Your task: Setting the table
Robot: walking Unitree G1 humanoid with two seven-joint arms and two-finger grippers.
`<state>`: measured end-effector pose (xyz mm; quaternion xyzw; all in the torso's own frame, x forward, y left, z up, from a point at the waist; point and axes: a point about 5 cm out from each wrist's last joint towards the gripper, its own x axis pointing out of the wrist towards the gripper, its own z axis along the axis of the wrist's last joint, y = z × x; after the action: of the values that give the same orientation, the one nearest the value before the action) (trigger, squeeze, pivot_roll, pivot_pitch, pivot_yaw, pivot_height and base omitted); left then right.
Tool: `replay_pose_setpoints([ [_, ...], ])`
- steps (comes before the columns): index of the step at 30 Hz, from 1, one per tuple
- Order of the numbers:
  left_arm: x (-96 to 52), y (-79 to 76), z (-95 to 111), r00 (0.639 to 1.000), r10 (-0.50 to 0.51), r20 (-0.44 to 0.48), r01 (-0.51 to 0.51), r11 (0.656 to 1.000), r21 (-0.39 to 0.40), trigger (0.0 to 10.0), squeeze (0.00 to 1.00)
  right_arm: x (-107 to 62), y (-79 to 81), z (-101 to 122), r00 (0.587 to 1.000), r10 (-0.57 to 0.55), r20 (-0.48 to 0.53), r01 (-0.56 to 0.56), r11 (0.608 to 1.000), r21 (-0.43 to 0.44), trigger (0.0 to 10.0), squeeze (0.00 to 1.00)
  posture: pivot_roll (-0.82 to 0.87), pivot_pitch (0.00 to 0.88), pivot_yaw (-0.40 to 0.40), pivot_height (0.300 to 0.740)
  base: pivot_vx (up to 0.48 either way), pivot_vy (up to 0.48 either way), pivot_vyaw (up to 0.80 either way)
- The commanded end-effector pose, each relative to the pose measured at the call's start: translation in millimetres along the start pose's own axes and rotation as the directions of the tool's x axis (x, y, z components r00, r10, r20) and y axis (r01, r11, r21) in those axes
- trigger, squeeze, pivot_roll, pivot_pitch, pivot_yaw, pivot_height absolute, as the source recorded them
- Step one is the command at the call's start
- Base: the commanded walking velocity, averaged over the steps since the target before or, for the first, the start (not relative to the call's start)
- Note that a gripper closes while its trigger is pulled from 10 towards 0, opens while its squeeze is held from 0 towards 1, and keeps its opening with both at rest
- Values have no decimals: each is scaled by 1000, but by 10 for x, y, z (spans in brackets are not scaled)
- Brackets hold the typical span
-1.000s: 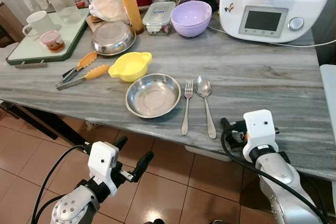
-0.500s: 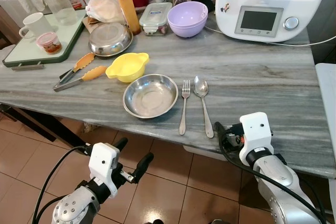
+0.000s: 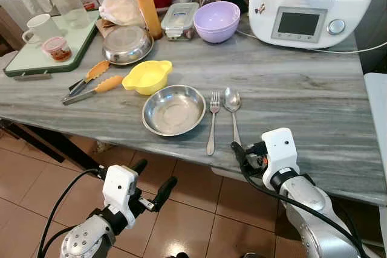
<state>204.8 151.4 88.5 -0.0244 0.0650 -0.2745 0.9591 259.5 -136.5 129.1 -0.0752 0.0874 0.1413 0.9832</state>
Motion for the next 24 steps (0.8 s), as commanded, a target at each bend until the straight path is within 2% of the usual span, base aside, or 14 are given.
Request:
replay_pose_setpoints([
  [1, -42, 9, -28, 1000, 14, -17, -14, 1000, 7, 10000, 0, -4, 54, -18, 1000, 20, -5, -20, 1000, 8, 10000, 1000, -145, 180, 157, 740, 0, 0, 0],
  [12, -18, -11, 12, 1000, 8, -9, -8, 1000, 9, 10000, 0, -41, 1, 239, 986, -9, 168, 6, 1000, 16, 10000, 1000, -159, 180, 165, 740, 0, 0, 0],
  [16, -4, -13, 29, 1000, 8, -5, -8, 1000, 12, 10000, 0, -60, -48, 211, 987, -42, 158, 47, 998, -33, 10000, 1000, -160, 178, 164, 740, 0, 0, 0],
  [17, 1, -13, 36, 1000, 9, -2, -9, 1000, 12, 10000, 0, -75, -96, 144, 989, -73, 131, 83, 994, -74, 10000, 1000, -160, 179, 161, 740, 0, 0, 0],
  [24, 18, -22, 70, 1000, 2, 28, -2, 1000, -8, 10000, 0, -119, -281, 2, 983, -162, 86, 173, 974, -143, 10000, 1000, -162, 181, 159, 740, 0, 0, 0],
])
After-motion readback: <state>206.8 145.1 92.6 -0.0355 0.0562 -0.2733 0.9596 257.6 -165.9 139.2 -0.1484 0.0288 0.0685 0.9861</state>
